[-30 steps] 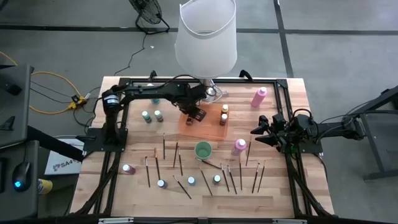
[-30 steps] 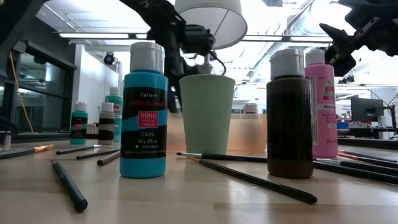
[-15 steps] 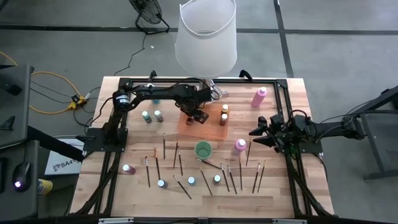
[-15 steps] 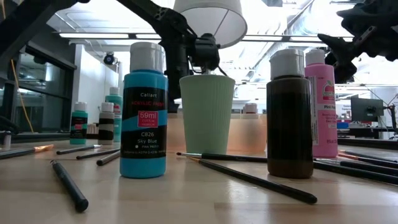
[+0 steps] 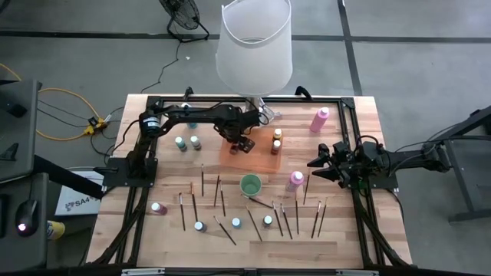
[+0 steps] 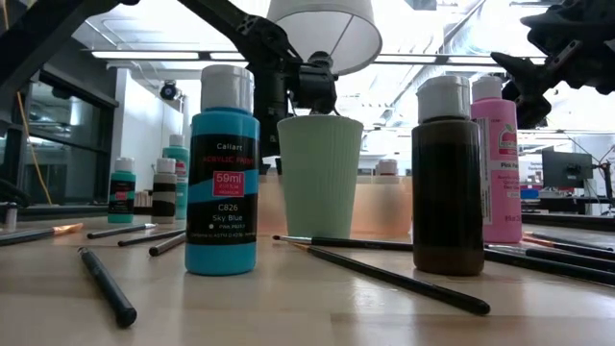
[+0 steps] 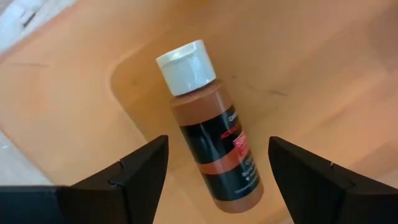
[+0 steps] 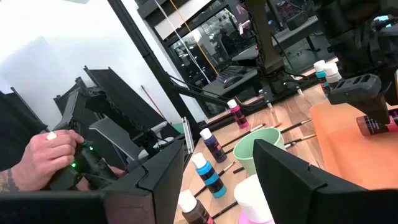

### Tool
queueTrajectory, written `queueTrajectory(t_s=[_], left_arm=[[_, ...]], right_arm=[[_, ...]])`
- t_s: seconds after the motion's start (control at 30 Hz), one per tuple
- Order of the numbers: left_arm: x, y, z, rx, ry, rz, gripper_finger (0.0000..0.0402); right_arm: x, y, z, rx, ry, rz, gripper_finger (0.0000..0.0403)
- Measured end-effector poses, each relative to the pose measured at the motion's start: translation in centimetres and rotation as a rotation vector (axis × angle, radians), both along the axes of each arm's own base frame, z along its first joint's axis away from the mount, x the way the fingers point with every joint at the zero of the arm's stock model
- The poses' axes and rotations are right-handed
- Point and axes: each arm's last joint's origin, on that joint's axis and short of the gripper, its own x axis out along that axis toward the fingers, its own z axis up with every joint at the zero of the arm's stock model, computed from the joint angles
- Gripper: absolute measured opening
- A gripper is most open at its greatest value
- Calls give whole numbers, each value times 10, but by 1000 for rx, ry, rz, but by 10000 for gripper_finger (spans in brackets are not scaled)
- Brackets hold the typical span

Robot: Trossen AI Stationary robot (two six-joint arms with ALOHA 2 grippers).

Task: Pick & Place Paint Supplies
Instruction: Adjust the small brown paint bottle in the orange bin

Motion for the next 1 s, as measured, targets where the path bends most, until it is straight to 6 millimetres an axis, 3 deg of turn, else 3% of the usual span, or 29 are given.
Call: queueTrajectory(t_s=[0.23, 0.7, 1.0], left_arm=[[3, 0, -12, -27, -9, 2, 256], [7, -3, -16, -50, -37, -19, 166], [8, -2, -16, -41, -45, -53, 167]], right_arm=[[0, 0, 0, 0, 0, 0, 188], [0, 0, 0, 0, 0, 0, 188], [0, 0, 0, 0, 0, 0, 188]])
